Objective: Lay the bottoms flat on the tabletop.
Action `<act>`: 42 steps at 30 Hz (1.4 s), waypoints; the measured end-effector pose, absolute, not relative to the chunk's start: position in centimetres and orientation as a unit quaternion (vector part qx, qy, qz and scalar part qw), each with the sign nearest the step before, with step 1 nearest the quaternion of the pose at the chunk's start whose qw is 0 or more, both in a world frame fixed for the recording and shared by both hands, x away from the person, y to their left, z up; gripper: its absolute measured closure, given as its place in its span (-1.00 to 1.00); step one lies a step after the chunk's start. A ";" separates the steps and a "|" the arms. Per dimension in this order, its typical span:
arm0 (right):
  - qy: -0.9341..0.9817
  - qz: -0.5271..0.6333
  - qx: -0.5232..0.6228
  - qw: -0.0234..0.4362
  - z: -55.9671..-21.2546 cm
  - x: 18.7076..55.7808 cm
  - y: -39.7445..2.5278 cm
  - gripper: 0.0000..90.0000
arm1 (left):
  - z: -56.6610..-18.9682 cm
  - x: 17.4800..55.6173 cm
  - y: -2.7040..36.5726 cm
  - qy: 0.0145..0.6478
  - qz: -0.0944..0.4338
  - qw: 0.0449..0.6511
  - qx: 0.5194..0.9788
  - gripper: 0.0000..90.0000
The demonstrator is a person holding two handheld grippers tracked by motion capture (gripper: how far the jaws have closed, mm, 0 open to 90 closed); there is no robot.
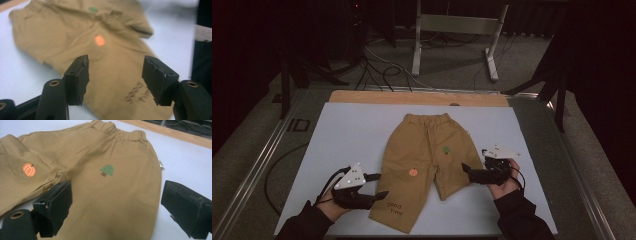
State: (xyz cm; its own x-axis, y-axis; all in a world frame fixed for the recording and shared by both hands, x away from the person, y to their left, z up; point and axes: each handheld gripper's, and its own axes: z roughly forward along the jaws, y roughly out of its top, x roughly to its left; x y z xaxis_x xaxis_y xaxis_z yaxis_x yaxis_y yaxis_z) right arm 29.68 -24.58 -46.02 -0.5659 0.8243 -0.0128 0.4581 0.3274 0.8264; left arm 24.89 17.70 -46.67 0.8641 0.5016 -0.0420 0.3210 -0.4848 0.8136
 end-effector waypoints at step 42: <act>0.811 0.356 0.441 0.147 -47.1 31.5 -26.1 0.99 | -48.7 24.6 19.7 0.344 0.148 0.482 0.793 -0.97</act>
State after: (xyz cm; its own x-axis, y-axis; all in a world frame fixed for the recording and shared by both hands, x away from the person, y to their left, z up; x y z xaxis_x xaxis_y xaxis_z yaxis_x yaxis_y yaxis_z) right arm 31.51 -26.11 -47.06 -0.5680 0.8196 0.0757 0.6101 0.3575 0.7071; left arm 24.57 19.72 -48.66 0.7202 0.6870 -0.0970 0.4024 -0.2998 0.8650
